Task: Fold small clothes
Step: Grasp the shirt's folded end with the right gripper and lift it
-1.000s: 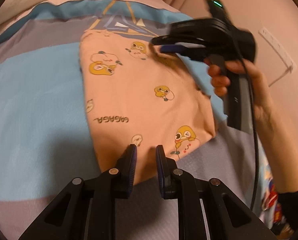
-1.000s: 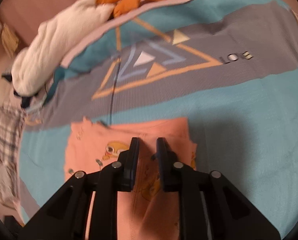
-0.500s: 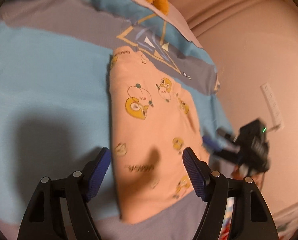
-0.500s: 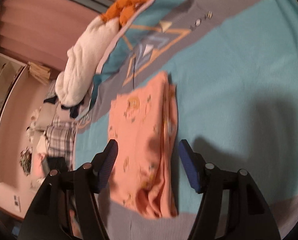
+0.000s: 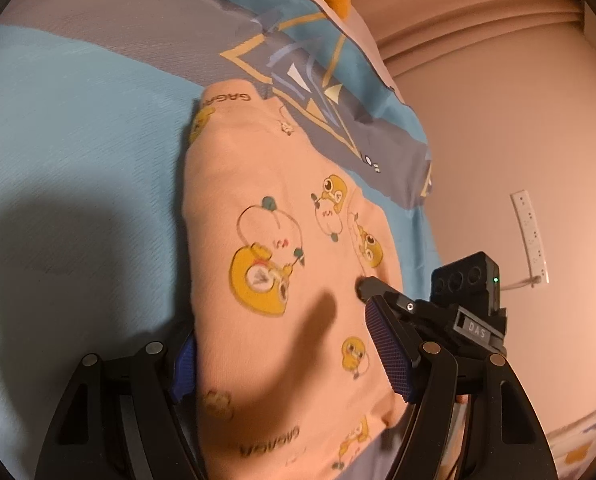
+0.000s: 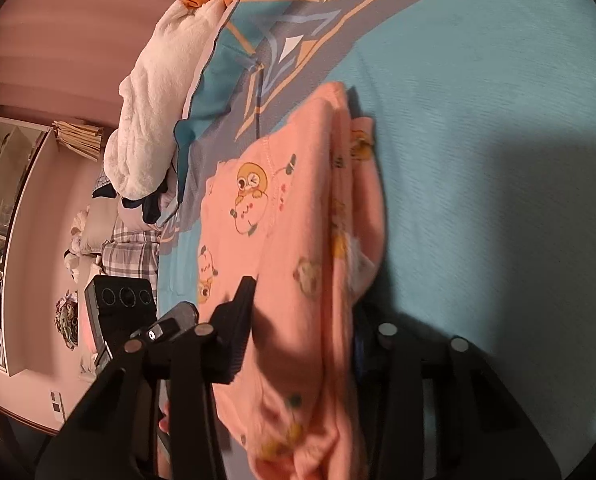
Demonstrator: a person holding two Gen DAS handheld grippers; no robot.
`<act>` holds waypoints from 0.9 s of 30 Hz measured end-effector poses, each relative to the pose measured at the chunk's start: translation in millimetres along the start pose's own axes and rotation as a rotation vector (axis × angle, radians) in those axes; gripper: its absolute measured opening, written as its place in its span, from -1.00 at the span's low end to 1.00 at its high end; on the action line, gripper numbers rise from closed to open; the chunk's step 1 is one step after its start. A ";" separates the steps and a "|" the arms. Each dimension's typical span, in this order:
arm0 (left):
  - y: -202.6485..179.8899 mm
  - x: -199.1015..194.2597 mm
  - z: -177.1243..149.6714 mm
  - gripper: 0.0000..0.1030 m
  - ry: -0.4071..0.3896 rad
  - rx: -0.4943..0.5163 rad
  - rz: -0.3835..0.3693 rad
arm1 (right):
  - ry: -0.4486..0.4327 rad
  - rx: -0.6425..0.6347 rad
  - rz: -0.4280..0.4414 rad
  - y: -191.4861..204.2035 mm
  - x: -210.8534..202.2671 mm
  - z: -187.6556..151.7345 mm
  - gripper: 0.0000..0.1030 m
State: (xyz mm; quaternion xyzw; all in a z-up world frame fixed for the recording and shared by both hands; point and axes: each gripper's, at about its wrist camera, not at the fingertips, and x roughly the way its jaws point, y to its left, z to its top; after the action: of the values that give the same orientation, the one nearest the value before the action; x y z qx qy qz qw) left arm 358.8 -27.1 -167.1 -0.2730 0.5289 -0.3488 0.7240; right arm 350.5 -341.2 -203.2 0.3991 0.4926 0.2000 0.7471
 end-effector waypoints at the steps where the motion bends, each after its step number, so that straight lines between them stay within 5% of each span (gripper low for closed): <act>1: -1.5 1.8 0.2 0.38 0.000 0.007 0.009 | -0.002 -0.001 -0.001 1.1 1.8 1.9 -0.30; 5: -0.9 2.8 -2.2 -0.27 -0.003 0.026 0.093 | -0.016 -0.035 -0.042 6.6 4.7 2.8 -0.41; 11: -10.4 1.4 -6.0 -0.56 -0.003 0.079 0.174 | -0.056 -0.094 -0.112 19.5 2.9 -5.0 -0.48; 18: -45.7 -14.7 -27.5 -0.61 -0.038 0.221 0.266 | -0.117 -0.159 -0.117 44.4 -13.5 -22.8 -0.51; 27: -74.6 -42.6 -74.0 -0.61 -0.054 0.282 0.308 | -0.140 -0.225 -0.113 72.6 -44.3 -72.5 -0.51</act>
State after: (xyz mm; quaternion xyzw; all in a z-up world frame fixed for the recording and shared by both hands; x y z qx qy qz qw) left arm 263.5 -40.5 -107.2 -0.0939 0.4908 -0.2970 0.8137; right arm 273.2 -299.2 -134.3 0.2972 0.4356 0.1832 0.8297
